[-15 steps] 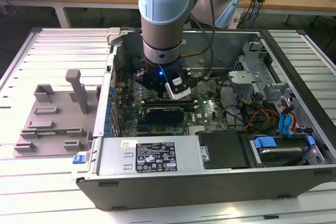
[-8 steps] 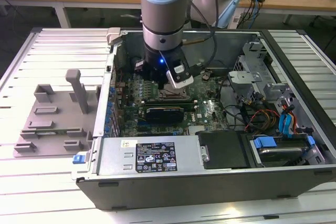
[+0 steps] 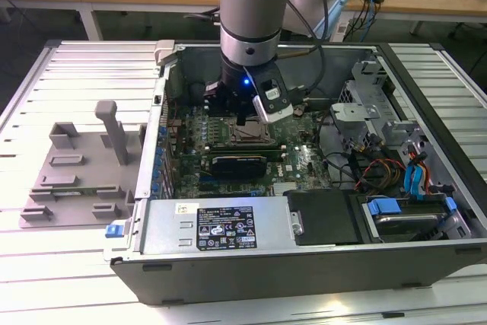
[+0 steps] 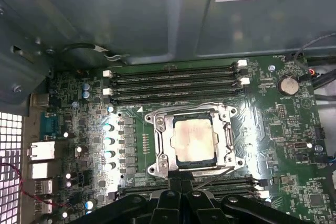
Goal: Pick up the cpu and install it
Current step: 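Install the second cpu locking lever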
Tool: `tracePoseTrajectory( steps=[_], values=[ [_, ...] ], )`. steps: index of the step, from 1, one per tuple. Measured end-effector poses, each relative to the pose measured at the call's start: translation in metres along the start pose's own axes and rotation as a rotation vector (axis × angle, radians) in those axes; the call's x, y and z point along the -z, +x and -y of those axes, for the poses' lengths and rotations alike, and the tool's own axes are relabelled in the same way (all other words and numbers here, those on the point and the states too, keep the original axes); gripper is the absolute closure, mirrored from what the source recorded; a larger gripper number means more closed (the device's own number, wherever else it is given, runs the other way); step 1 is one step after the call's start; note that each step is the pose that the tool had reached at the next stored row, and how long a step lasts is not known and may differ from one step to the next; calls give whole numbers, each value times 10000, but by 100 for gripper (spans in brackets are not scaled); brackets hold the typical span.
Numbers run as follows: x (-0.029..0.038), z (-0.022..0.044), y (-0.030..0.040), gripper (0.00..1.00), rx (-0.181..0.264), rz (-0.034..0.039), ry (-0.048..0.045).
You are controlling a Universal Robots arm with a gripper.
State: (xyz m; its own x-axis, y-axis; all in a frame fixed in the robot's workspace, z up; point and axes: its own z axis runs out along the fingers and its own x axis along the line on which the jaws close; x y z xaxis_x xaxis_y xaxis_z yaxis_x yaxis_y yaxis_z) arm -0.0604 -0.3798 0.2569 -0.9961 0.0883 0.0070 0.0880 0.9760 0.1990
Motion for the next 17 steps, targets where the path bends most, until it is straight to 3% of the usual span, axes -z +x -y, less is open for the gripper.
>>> tracePoseTrajectory(
  steps=[5, 7, 9, 12, 14, 17],
  values=[
    [4, 22, -13, 89, -3, -10, 0],
    [6, 31, -43, 89, -12, -54, 9],
    [16, 73, -69, 89, -21, -102, 16],
    [18, 133, -77, 89, -23, -111, 15],
    [-73, 157, -58, 89, -23, -114, 17],
    [-135, 174, -9, 89, -23, -113, 15]
  ],
)
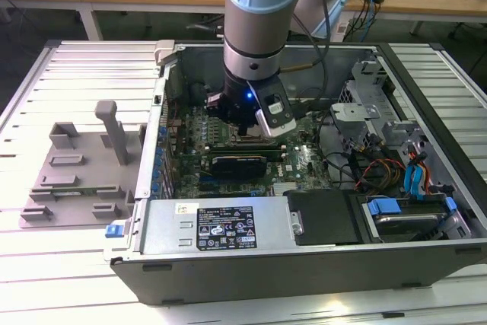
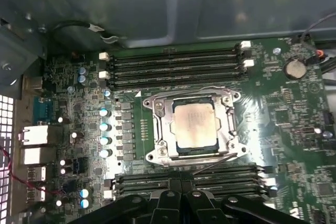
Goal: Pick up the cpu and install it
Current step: 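Install the second cpu locking lever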
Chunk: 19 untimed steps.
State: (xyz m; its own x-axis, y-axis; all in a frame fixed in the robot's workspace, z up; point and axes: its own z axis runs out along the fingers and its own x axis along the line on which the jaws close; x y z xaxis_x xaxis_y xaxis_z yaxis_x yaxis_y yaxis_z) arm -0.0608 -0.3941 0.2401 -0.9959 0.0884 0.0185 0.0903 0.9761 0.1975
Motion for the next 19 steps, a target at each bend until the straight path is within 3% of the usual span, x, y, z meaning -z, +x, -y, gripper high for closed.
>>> tracePoseTrajectory(
  steps=[4, 9, 14, 19],
  values=[
    [-146, 29, 27, 89, -9, -30, 4],
    [-245, 26, 62, 89, -7, -35, 5],
    [-356, -20, 89, 89, -14, -44, 3],
    [-362, -10, 140, 89, -19, -42, -89]
  ],
)
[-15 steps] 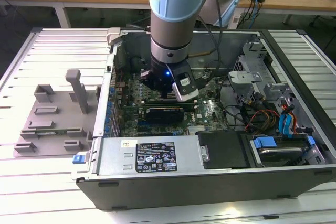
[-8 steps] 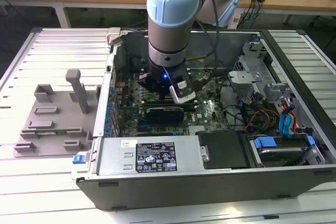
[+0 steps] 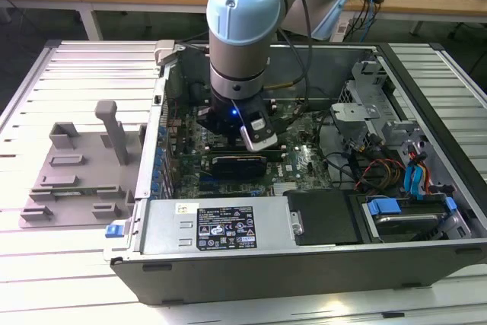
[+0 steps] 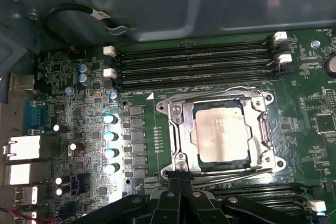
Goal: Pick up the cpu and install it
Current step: 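Install the second cpu locking lever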
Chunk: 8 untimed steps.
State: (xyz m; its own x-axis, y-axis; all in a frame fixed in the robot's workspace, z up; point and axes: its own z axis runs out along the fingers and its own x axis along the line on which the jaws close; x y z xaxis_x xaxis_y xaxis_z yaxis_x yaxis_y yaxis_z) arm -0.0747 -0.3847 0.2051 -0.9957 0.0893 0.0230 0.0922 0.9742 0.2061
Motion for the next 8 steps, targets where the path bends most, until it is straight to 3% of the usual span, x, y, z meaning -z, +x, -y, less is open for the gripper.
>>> tracePoseTrajectory(
  steps=[2, 4, 5, 8],
  values=[
    [-33, 12, 45, 89, 1, -2, -3],
    [-35, 13, 53, 89, 1, -21, -208],
    [-36, 12, 54, 89, 1, -23, -265],
    [-45, 13, 52, 89, -1, -20, -258]
  ],
)
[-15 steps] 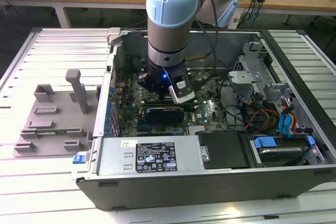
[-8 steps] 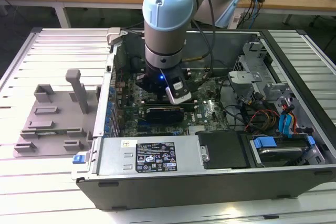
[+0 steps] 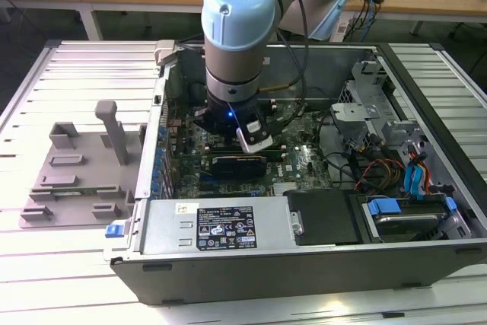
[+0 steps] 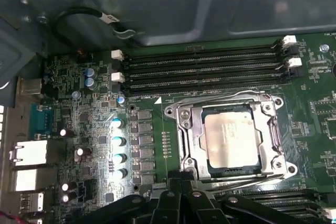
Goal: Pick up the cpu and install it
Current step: 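Install the second cpu locking lever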
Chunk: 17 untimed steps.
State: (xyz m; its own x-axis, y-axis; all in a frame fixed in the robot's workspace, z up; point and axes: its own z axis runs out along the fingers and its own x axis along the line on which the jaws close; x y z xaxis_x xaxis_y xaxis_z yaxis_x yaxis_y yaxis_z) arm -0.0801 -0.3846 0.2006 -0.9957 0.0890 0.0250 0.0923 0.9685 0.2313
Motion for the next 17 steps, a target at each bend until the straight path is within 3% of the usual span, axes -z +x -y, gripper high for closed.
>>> tracePoseTrajectory(
  steps=[3, 5, 6, 8, 10, 11, 12, 13, 14, 15, 17],
  values=[
    [22, -5, -8, 89, -12, 5, 49],
    [95, -23, -7, 89, -13, 4, 52],
    [164, -40, -7, 89, -13, 4, 52],
    [413, -103, -5, 89, -14, 5, 54],
    [502, -126, -5, 89, -17, 8, 82],
    [556, -139, -8, 89, -18, 17, 171],
    [585, -147, -14, 89, -25, 41, 433],
    [592, -151, -31, 89, -40, 92, 1011],
    [593, -154, -44, 89, -44, 112, 1259],
    [593, -160, -81, 89, -50, 121, 1395],
    [583, -178, -151, 89, -53, 115, 1411]
  ],
)
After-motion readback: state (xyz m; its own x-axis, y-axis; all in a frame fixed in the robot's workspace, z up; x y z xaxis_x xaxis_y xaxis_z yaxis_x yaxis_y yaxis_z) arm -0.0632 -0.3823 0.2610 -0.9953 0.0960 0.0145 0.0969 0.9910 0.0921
